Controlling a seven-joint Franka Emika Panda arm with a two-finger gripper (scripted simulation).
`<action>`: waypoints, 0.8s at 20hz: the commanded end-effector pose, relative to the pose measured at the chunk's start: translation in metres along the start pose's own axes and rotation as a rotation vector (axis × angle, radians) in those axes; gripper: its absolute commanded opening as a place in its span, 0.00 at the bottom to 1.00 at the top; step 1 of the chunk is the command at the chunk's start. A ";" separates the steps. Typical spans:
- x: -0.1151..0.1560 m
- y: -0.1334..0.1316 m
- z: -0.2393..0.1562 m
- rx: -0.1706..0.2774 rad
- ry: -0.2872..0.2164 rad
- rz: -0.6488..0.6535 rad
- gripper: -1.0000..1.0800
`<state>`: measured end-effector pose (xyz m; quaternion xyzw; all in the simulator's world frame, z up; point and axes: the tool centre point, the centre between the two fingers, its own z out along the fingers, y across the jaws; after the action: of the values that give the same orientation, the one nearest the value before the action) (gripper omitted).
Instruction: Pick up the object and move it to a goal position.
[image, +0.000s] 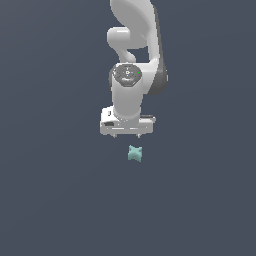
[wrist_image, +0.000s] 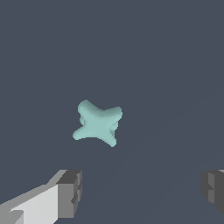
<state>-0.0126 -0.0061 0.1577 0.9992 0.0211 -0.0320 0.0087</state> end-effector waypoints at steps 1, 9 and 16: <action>0.000 0.000 0.000 -0.001 0.000 -0.003 0.96; 0.007 -0.009 0.015 0.005 0.015 0.045 0.96; 0.020 -0.028 0.045 0.015 0.044 0.137 0.96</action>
<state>0.0011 0.0182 0.1178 0.9992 -0.0371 -0.0127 0.0038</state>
